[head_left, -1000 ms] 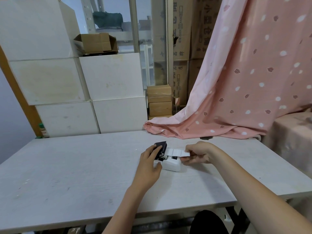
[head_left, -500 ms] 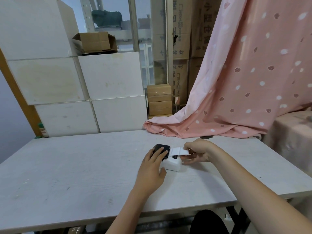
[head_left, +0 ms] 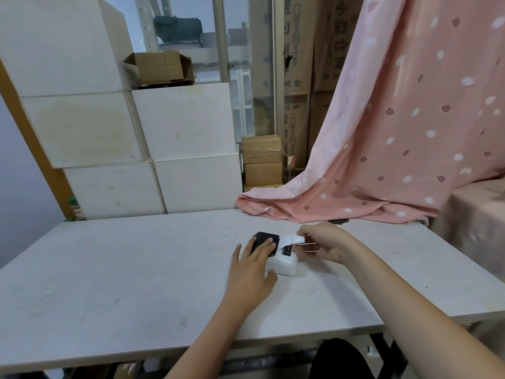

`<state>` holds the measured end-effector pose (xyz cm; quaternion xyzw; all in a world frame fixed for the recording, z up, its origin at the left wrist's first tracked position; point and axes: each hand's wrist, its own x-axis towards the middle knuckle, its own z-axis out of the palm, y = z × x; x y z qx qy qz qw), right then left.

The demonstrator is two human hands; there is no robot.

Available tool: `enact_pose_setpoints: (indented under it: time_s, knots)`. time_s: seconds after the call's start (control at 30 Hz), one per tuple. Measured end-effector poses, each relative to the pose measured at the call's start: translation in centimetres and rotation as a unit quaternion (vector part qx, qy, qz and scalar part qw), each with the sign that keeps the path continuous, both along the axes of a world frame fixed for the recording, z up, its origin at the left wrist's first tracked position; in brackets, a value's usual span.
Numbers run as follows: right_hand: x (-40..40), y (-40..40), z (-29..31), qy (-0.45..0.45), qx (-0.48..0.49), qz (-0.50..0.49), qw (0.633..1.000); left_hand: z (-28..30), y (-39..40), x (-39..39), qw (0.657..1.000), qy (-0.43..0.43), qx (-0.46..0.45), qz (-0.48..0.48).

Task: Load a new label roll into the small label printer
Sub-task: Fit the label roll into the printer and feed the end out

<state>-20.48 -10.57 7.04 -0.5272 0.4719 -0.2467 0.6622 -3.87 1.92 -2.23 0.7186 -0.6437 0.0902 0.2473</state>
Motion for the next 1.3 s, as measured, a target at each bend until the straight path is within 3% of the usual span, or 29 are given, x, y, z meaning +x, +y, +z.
enact_pose_setpoints:
  time_s: [0.17,0.3,0.43,0.6,0.87,1.13,1.3]
  knots:
    - [0.1,-0.2,-0.2,-0.038,0.004,0.005,0.999,-0.2,-0.1,-0.3,1.000,-0.015,-0.005,0.000]
    - [0.6,-0.4,-0.9,-0.079,-0.026,-0.025,0.996,-0.3,0.3,-0.7,0.999,0.037,-0.017,-0.003]
    - [0.6,-0.6,-3.3,0.026,-0.116,-0.079,0.990,0.0,0.6,-0.6,0.995,0.093,-0.029,-0.016]
    - [1.7,0.8,-5.2,0.098,-0.172,-0.028,0.980,0.5,1.0,-0.6,0.981,0.178,-0.063,0.053]
    - [2.4,1.4,-5.7,0.126,-0.202,-0.026,0.971,1.1,1.2,0.2,0.912,0.399,-0.059,0.071]
    - [1.9,2.0,-6.4,0.102,-0.199,-0.016,0.975,0.6,0.4,0.6,0.886,0.440,-0.107,0.100]
    - [2.0,2.6,-6.6,0.120,-0.199,-0.015,0.973,1.6,0.5,-0.1,0.886,0.453,-0.066,0.075]
